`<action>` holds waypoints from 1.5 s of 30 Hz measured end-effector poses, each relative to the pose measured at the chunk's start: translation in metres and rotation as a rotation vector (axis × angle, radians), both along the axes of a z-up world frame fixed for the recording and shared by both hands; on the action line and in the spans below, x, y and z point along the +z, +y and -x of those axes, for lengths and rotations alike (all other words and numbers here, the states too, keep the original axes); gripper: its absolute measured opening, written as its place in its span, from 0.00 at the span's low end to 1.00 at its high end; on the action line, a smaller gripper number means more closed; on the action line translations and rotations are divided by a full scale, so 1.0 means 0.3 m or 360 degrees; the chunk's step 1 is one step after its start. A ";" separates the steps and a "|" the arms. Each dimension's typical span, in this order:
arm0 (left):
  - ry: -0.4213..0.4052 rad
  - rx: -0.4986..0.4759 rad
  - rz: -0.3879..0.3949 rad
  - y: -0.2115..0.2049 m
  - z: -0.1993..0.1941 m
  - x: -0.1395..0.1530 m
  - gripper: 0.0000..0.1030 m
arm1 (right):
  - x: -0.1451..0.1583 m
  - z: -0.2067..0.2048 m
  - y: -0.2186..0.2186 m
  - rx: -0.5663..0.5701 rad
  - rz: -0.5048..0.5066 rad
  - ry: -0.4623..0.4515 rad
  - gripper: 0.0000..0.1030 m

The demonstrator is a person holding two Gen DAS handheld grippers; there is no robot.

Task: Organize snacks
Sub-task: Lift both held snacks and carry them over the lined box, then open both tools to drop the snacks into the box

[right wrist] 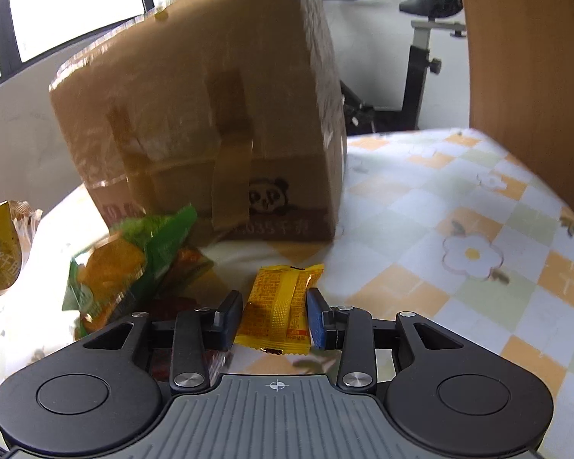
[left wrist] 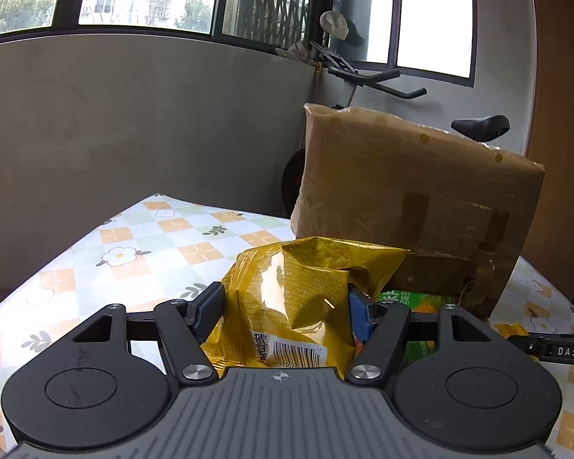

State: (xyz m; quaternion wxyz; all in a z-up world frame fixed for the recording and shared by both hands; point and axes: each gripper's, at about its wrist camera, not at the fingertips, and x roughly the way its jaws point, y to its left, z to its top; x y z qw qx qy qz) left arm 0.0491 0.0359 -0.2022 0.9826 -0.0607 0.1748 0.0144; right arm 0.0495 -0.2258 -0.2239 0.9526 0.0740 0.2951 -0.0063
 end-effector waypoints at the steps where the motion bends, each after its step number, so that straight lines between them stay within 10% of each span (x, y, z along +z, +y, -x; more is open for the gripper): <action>1: -0.0017 0.0001 -0.0005 0.001 0.000 0.016 0.67 | 0.023 0.003 -0.004 -0.0001 0.0002 -0.0027 0.33; 23: -0.0413 -0.0339 -0.0019 -0.193 -0.152 0.464 0.67 | 0.572 -0.078 -0.115 0.0168 0.0065 -0.0558 0.33; 45: -0.0068 -0.0407 -0.0149 -0.295 -0.668 0.416 0.68 | 0.498 -0.516 -0.036 0.0217 0.0268 -0.0373 0.33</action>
